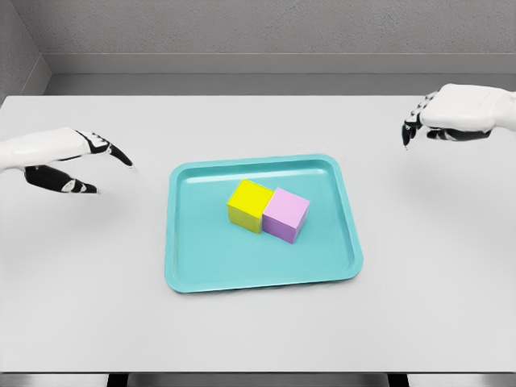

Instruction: Push two cubes

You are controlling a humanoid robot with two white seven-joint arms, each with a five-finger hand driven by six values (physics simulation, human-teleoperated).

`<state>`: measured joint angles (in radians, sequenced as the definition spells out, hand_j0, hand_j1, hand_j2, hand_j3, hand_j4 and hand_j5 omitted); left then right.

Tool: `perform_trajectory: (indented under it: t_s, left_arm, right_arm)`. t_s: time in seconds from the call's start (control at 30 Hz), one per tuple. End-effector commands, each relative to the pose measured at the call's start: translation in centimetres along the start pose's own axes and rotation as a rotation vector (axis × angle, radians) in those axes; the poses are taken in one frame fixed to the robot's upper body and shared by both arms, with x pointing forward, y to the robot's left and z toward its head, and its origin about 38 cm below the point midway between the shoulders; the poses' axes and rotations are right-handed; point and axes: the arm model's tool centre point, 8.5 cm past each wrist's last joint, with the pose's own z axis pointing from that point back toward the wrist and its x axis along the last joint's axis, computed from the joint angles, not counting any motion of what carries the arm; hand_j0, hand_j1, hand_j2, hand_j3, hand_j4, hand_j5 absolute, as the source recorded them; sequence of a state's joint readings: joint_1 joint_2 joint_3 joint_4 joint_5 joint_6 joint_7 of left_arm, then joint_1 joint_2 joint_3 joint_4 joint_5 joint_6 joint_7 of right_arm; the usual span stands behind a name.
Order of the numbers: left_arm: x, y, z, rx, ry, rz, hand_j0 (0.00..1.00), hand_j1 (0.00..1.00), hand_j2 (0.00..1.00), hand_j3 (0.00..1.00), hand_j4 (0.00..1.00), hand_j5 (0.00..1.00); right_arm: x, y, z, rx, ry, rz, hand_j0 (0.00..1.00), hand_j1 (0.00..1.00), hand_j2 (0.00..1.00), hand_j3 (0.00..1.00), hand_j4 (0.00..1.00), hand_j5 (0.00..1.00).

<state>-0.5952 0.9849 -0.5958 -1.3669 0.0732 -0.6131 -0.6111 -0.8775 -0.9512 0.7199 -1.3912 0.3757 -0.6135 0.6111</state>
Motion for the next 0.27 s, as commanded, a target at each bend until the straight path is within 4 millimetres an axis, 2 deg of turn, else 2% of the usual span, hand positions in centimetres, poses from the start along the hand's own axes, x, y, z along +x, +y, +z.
perform_trajectory:
  t_s: [0.0,0.07,0.23]
  left_arm:
    - [-1.5,0.3,0.5,0.051,0.032,0.049,1.0,1.0,1.0,1.0,1.0,1.0]
    - [-1.4,-0.3,-0.4,0.054,0.014,0.065,1.0,1.0,1.0,1.0,1.0,1.0]
    - [-1.4,-0.4,-0.4,0.053,0.013,0.067,1.0,1.0,1.0,1.0,1.0,1.0]
  right_arm:
    - [-0.5,-0.7,0.7,-0.025,0.018,-0.002,1.0,1.0,1.0,1.0,1.0,1.0]
    - [-0.6,-0.1,0.6,-0.015,0.02,-0.018,1.0,1.0,1.0,1.0,1.0,1.0]
    - [-0.7,1.0,0.3,0.004,0.018,-0.039,1.0,1.0,1.0,1.0,1.0,1.0]
